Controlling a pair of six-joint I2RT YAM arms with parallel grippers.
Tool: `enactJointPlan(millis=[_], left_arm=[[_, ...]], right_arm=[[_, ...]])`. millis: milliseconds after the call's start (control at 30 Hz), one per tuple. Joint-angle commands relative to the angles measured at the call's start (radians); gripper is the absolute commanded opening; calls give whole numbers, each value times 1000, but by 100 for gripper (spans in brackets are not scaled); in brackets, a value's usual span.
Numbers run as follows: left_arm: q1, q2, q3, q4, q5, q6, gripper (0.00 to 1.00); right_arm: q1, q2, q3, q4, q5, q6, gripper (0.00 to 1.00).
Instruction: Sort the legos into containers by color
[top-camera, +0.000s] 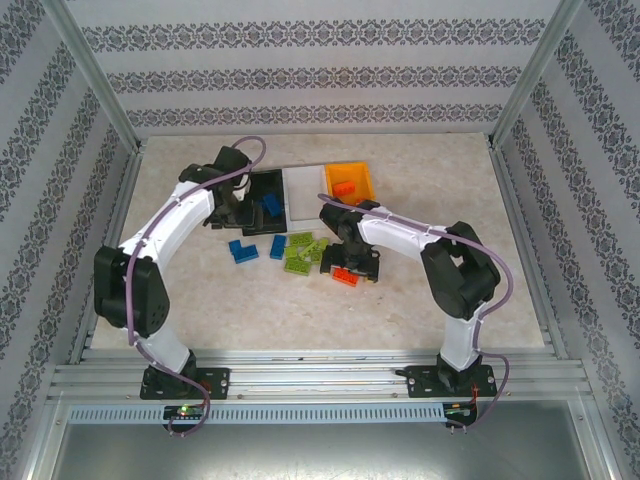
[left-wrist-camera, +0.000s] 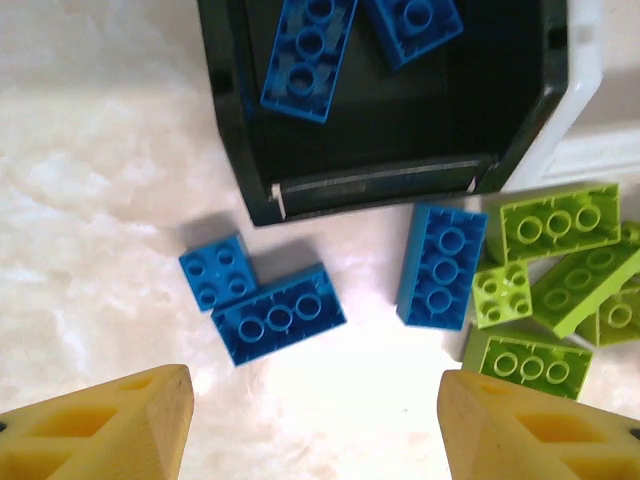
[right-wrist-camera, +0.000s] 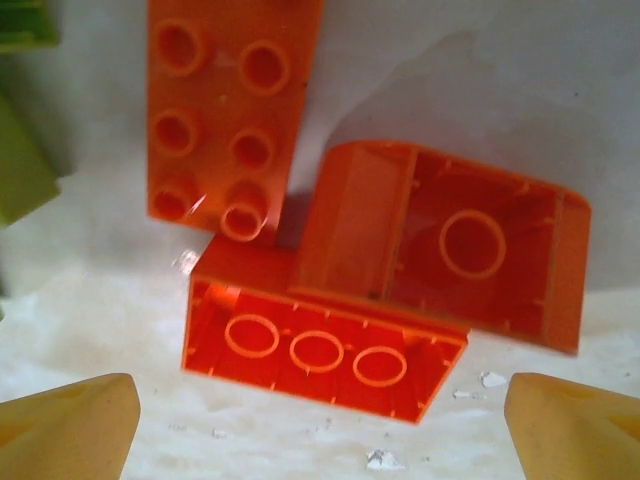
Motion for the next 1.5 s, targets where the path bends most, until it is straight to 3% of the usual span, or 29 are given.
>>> enactJointPlan(millis=[0,267,433,767,933,1167,1467], left_arm=[[10,-64,-49,9,-3,16,67],[9,-157,-152,16,9,4,67],[10,-160,-166,27,21,1,67],[-4,-139,-179,112,112,-33,68],[-49,-129,-224,165,150,-68,68],[-55,-120,-307,188,138,-206,70],[14,-91,-343,179,133,-288,71]], right_arm=[[16,36,28,10,36,95,90],[20,78,21,55,39,146,75],[22,26,1,47,59,123,63],[-2,-248,-23,-82,93,73,63],[-139,-324,14,-62,-3,61,63],[-264,-40,355,-92,-91,-81,63],[-338,333,778,-140,-134,-113,63]])
